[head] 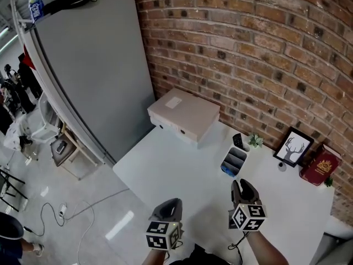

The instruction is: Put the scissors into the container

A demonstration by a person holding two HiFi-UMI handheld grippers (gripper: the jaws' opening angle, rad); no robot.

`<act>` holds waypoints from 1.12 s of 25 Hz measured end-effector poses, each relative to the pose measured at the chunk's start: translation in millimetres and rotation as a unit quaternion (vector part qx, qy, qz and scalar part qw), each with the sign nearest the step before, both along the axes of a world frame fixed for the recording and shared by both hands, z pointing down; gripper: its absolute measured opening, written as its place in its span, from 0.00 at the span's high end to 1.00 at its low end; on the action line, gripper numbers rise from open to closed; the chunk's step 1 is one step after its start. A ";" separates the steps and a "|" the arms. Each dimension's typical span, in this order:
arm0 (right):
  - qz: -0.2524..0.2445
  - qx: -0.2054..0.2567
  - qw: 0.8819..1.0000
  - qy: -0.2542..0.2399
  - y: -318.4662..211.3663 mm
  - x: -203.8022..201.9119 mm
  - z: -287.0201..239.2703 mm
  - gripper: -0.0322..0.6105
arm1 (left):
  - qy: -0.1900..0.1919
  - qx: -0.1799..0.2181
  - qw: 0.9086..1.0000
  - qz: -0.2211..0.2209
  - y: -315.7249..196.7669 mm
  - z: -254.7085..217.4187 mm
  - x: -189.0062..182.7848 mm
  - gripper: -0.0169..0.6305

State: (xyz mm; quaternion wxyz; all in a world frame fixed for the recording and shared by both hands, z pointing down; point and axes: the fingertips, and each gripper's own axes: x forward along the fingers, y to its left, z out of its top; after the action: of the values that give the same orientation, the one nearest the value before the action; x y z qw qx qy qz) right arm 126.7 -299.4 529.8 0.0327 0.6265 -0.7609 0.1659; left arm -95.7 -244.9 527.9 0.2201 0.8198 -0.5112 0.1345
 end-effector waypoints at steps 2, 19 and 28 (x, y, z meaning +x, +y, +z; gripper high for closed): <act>-0.004 0.002 1.000 0.000 7.4 -4.7 -3.9 0.78 | 0.001 0.000 1.000 0.002 0.9 -0.1 1.4 0.94; -0.050 -0.025 0.998 -0.011 67.4 -43.4 -26.0 0.92 | -0.002 0.018 1.000 0.020 7.1 -9.1 9.9 0.94; -0.057 -0.038 0.998 -0.004 86.0 -45.2 -28.9 0.95 | -0.001 0.024 1.000 0.015 6.6 -13.4 6.0 0.94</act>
State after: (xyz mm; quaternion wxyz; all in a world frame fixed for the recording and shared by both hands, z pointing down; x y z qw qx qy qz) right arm 81.5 -213.4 500.8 0.0628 0.5796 -0.7886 0.1954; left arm -89.7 -238.3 514.6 0.1974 0.8326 -0.5018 0.1264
